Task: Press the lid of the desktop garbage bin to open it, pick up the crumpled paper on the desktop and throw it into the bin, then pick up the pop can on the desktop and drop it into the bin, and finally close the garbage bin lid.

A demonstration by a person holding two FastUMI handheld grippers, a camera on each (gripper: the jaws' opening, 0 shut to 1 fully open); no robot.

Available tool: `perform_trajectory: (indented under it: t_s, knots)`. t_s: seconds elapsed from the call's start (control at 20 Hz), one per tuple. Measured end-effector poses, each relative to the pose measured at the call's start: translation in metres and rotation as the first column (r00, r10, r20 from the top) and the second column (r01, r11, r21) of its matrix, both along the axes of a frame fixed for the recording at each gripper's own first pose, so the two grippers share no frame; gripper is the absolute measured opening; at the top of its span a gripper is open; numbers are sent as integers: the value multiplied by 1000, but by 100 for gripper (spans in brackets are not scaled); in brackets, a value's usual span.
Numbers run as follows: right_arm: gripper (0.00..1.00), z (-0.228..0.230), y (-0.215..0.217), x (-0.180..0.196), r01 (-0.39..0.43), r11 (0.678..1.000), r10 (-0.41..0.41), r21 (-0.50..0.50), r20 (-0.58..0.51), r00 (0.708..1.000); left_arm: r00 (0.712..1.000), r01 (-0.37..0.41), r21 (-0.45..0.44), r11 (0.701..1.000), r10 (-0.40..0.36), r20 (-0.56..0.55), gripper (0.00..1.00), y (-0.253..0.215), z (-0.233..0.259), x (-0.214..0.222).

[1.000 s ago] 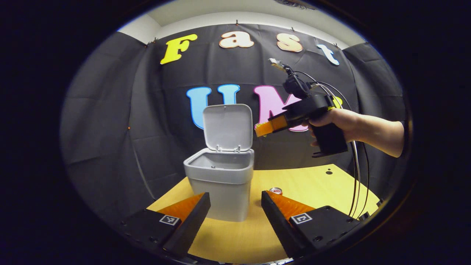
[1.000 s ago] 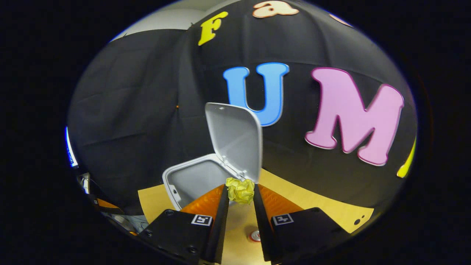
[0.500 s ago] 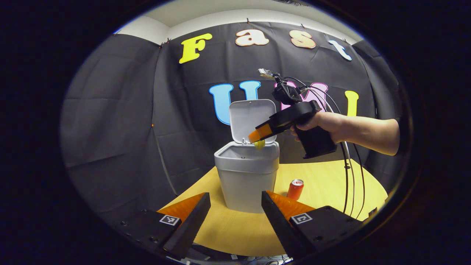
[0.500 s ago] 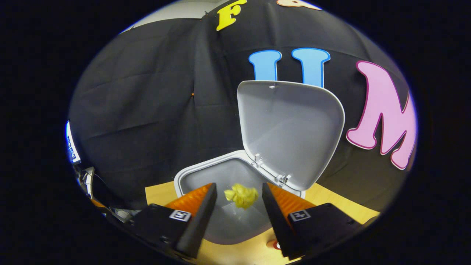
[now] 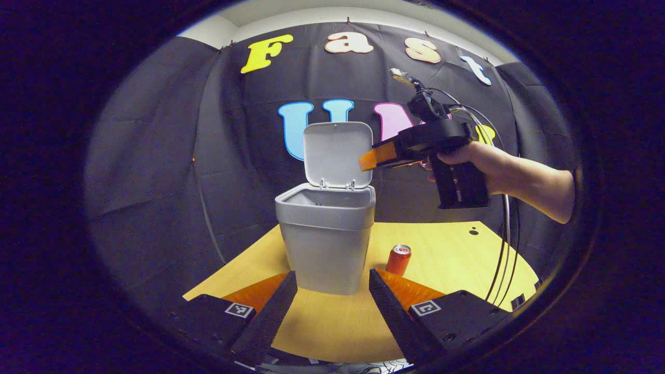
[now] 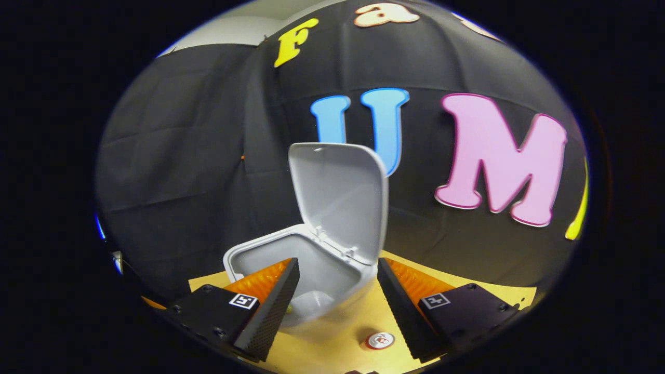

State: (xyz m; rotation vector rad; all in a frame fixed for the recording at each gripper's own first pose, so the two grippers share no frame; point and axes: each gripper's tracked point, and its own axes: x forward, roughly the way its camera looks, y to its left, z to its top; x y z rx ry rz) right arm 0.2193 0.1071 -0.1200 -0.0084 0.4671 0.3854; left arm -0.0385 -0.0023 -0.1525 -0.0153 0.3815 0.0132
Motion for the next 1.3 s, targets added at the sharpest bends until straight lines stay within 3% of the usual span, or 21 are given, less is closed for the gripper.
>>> perform_trajectory:
  t_s: [0.25,0.55,0.7,0.9,1.0,1.3]
  knots:
    - [98,8,-93,-33,186,979,-176,-85,119,977,984,173,-18,985,-174,-37,95,-51,-52,37]
    - [97,9,-205,-107,391,907,-358,-155,203,911,940,334,-37,942,-336,-59,95,-119,-116,90]
    - [97,7,-244,-140,471,865,-428,-175,235,873,935,344,-52,938,-347,-72,95,-142,-150,123]
    - [97,-18,-278,-172,531,816,-492,-229,208,845,938,334,-18,942,-334,-94,95,-161,-191,163]
    - [98,-34,-283,-193,545,808,-520,-225,166,838,941,326,1,945,-324,-96,95,-165,-205,182]
    - [97,-74,-293,-207,541,802,-540,-252,81,838,936,342,30,939,-338,-95,95,-176,-231,219]
